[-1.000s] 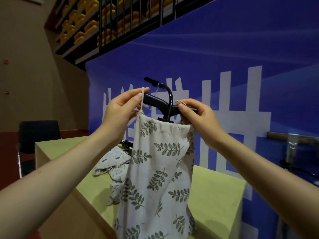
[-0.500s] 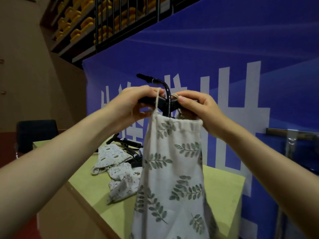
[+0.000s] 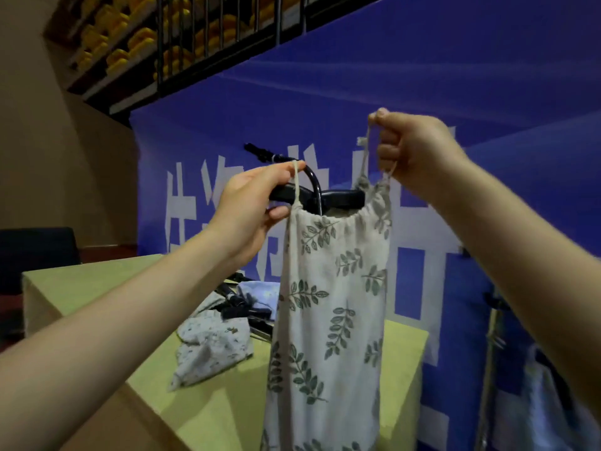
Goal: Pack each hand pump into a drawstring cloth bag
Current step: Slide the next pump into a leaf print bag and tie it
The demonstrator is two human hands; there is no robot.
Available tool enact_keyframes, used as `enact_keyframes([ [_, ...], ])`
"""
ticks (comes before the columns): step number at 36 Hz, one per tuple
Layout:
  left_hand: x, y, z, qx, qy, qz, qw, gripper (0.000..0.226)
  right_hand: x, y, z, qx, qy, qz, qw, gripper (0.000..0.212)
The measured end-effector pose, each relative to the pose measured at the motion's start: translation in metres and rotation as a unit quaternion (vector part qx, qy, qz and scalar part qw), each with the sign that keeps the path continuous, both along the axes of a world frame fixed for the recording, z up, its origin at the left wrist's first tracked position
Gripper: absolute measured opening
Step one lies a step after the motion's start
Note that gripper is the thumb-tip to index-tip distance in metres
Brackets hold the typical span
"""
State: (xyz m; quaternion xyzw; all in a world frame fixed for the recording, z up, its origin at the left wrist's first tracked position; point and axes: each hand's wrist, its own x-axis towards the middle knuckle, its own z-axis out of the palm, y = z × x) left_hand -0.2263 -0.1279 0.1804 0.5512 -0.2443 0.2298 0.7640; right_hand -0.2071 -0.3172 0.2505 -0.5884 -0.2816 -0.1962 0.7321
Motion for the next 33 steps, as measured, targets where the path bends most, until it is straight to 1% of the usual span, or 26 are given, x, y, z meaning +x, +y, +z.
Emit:
enact_keyframes([
  [2,0.001,-0.012,0.003,-0.014,0.011,-0.011,1.0,0.022,-0.013,-0.007,0.008,-0.046,-0.008,0.01,0.999,0.014],
  [5,0.001,-0.032,0.004,-0.037,0.004,-0.033,0.999,0.022,-0.033,-0.017,0.013,-0.135,-0.034,-0.023,0.99,0.018],
  [8,-0.006,-0.057,0.004,-0.049,-0.003,-0.059,0.997,0.024,-0.042,-0.025,0.004,-0.235,-0.061,-0.091,0.966,0.018],
  [10,-0.012,-0.077,0.002,-0.06,0.0,-0.082,0.995,0.023,-0.042,-0.028,-0.01,-0.27,-0.087,-0.155,0.946,0.016],
  [11,-0.016,-0.087,0.0,-0.066,0.004,-0.092,0.994,0.024,-0.041,-0.03,-0.018,-0.269,-0.098,-0.183,0.941,0.016],
  [14,-0.019,-0.109,-0.008,-0.062,0.021,-0.113,0.992,0.036,-0.034,-0.043,-0.044,-0.228,-0.118,-0.242,0.936,0.016],
  [16,-0.02,-0.12,-0.015,-0.062,0.025,-0.13,0.989,0.038,-0.032,-0.056,-0.06,-0.235,-0.105,-0.249,0.934,0.014],
  [18,-0.02,-0.128,-0.02,-0.05,0.031,-0.128,0.99,0.033,-0.032,-0.067,-0.073,-0.239,-0.083,-0.203,0.946,0.019],
  [21,-0.021,-0.136,-0.024,-0.012,0.023,-0.122,0.992,0.025,-0.038,-0.081,-0.081,-0.186,-0.046,-0.124,0.974,0.021],
  [24,-0.021,-0.141,-0.031,0.04,-0.001,-0.099,0.994,0.022,-0.039,-0.096,-0.084,-0.195,-0.007,-0.092,0.976,0.019],
  [26,-0.017,-0.146,-0.037,0.074,-0.017,-0.055,0.996,0.024,-0.041,-0.102,-0.086,-0.197,0.026,-0.07,0.978,0.019],
  [27,-0.015,-0.149,-0.04,0.091,-0.023,-0.039,0.995,0.024,-0.041,-0.105,-0.086,-0.172,0.048,-0.05,0.983,0.018],
  [29,-0.011,-0.154,-0.046,0.123,-0.029,-0.026,0.992,0.019,-0.046,-0.114,-0.084,-0.073,0.11,-0.003,0.991,0.018],
  [30,-0.009,-0.156,-0.048,0.141,-0.034,-0.024,0.989,0.016,-0.046,-0.119,-0.084,-0.042,0.128,0.002,0.991,0.019],
  [31,-0.008,-0.159,-0.05,0.161,-0.043,-0.023,0.986,0.014,-0.045,-0.125,-0.085,-0.039,0.136,-0.009,0.99,0.018],
  [33,-0.009,-0.167,-0.052,0.192,-0.07,-0.019,0.979,0.021,-0.042,-0.135,-0.09,-0.096,0.14,-0.055,0.984,0.012],
])
